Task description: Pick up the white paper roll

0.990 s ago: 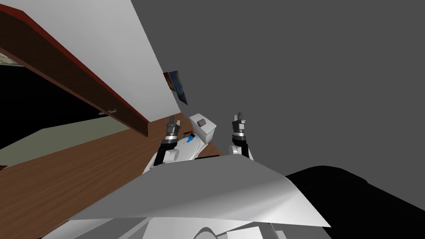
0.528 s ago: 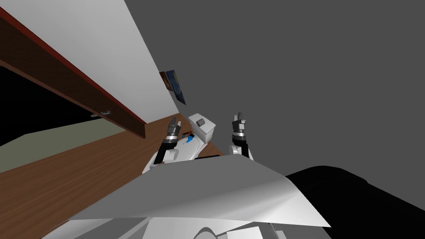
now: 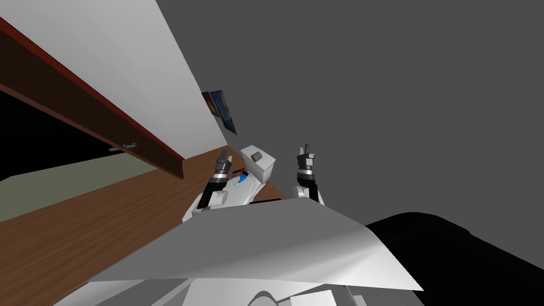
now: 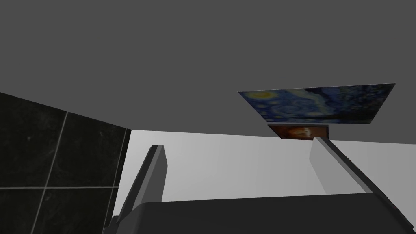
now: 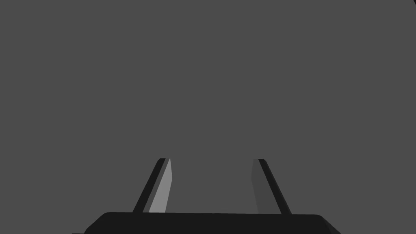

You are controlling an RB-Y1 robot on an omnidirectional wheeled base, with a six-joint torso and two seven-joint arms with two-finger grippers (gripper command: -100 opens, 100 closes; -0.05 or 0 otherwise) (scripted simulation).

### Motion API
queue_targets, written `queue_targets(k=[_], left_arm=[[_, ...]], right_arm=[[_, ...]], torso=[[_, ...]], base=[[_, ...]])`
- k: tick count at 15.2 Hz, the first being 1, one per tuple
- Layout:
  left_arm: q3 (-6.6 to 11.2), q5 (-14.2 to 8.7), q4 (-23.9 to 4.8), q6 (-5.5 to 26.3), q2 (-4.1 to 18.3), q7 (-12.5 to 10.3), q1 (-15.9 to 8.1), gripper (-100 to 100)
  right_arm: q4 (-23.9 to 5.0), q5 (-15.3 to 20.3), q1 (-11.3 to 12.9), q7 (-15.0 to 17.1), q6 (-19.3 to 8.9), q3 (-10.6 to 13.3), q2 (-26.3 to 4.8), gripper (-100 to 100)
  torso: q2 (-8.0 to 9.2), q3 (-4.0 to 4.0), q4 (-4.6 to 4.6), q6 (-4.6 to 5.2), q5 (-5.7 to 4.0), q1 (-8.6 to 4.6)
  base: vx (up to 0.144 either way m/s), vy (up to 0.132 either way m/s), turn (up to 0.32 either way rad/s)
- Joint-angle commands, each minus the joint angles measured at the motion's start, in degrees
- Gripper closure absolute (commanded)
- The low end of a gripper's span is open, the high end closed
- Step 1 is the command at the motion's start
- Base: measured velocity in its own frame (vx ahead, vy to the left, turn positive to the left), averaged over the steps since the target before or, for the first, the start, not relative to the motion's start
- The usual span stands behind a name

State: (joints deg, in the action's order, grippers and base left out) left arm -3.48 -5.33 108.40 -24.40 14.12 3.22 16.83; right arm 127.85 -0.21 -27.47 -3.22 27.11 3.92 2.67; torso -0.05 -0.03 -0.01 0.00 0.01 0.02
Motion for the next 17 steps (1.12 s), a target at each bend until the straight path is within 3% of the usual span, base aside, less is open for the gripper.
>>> queue_targets(k=[1, 2, 3, 6, 15, 17], left_arm=[[0.0, 0.0, 0.0, 0.0, 0.0, 0.0, 0.0, -100], [0.0, 0.0, 0.0, 0.0, 0.0, 0.0, 0.0, -100], [-0.16, -0.8, -2.1, 0.3, 1.9, -0.6, -0.9, -100], [-0.25, -1.5, -4.3, 0.6, 3.7, -1.1, -1.7, -100], [-0.25, -1.5, -4.3, 0.6, 3.7, -1.1, -1.7, -100], [-0.73, -2.5, -5.6, 0.4, 6.0, -1.9, -2.2, -100]], right_arm=[[0.0, 0.0, 0.0, 0.0, 0.0, 0.0, 0.0, 0], [0.0, 0.0, 0.0, 0.0, 0.0, 0.0, 0.0, 0], [0.0, 0.0, 0.0, 0.0, 0.0, 0.0, 0.0, 0], [0.0, 0.0, 0.0, 0.0, 0.0, 0.0, 0.0, 0], [0.0, 0.0, 0.0, 0.0, 0.0, 0.0, 0.0, 0], [0.0, 0.0, 0.0, 0.0, 0.0, 0.0, 0.0, 0]], torso=[[0.0, 0.0, 0.0, 0.0, 0.0, 0.0], [0.01, 0.01, 0.0, 0.0, 0.0, 0.02], [0.02, 0.01, 0.0, 0.0, 0.01, 0.03], [0.17, 0.09, 0.03, 0.03, 0.05, 0.25], [-0.02, -0.01, 0.0, 0.0, 0.0, 0.0], [0.05, 0.02, 0.01, 0.02, 0.01, 0.1]], base=[[-0.007, 0.008, -0.023], [-0.007, 0.008, -0.023], [-0.034, 0.038, -0.116], [-0.053, 0.061, -0.183], [-0.003, 0.004, -0.011], [-0.046, 0.053, -0.159]])
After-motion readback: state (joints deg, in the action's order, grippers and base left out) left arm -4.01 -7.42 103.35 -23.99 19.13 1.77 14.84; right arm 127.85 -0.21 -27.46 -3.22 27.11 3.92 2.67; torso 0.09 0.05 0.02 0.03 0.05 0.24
